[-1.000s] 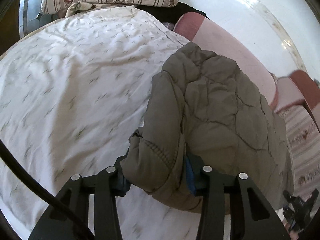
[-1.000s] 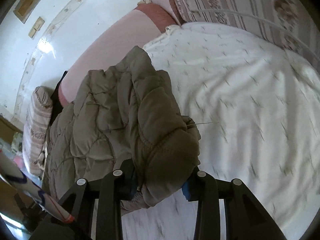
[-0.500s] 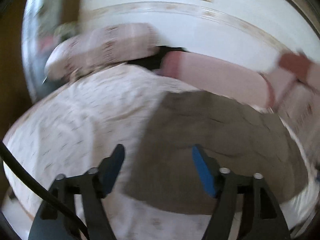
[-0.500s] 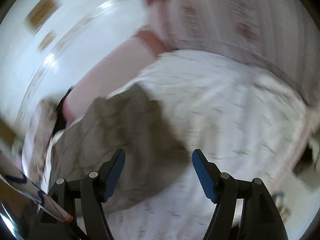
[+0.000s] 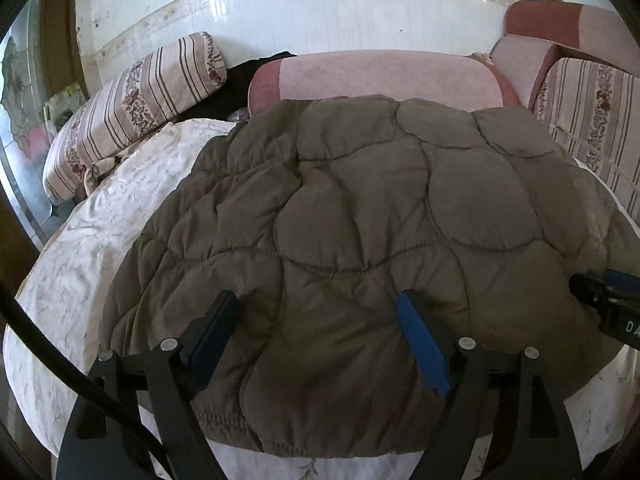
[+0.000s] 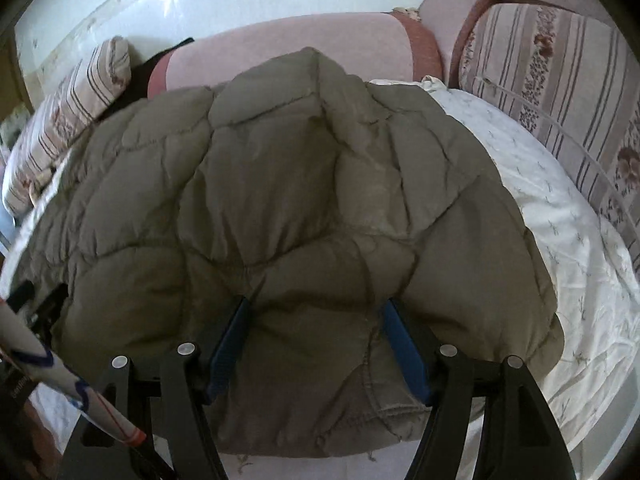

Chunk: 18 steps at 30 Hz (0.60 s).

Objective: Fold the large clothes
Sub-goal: 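Lower the folded jacket flat onto the bed and open both grippers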

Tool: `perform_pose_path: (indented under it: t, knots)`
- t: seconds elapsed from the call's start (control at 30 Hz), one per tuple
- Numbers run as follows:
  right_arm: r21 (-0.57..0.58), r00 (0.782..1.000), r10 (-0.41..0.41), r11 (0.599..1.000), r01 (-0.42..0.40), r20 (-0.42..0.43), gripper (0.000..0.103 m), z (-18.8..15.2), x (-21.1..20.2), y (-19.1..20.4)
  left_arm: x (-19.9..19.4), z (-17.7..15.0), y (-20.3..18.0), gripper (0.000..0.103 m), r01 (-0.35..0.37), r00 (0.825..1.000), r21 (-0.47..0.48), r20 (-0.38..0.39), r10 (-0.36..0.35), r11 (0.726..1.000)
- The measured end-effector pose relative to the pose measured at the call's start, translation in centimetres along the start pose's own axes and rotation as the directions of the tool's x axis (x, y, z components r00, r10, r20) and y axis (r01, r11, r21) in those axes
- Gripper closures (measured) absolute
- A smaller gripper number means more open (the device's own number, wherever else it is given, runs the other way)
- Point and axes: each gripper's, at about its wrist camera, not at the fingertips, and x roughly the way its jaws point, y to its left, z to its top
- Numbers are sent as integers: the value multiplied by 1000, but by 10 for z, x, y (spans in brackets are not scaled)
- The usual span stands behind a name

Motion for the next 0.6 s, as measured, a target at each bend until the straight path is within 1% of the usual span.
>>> perform_pose_path:
  t: [0.1, 0.2, 0.27, 0.4, 0.47, 0.53, 0.6]
  knots:
    - [5, 1000, -1, 1000, 1, 27, 29, -1, -7, 0, -4, -1, 5, 22, 3, 1000, -4, 13, -3, 1000]
    - [25, 997, 1, 1000, -3, 76, 29, -3, -28, 2, -22, -4, 6, 22, 4, 1000, -6, 30, -4, 1000]
    - [30, 993, -1, 1000, -2, 117, 29, -10, -50, 6, -39, -5, 6, 22, 23, 999, -13, 39, -22, 1000]
    - [5, 984, -18, 1000, 17, 176, 27, -23, -97, 17, -80, -6, 11, 22, 34, 994, -17, 100, -32, 999]
    - [-11, 980, -22, 1000, 24, 199, 17, -33, -122, 24, -103, -10, 14, 22, 36, 992, -20, 123, -33, 999]
    - [-16, 977, -7, 1000, 11, 211, 16, -42, -145, 30, -127, -15, 18, 22, 48, 989, -20, 139, -45, 999]
    - [-45, 973, 25, 999, -15, 231, 16, -52, -173, 38, -152, -20, 20, 21, 51, 985, -11, 164, -49, 999]
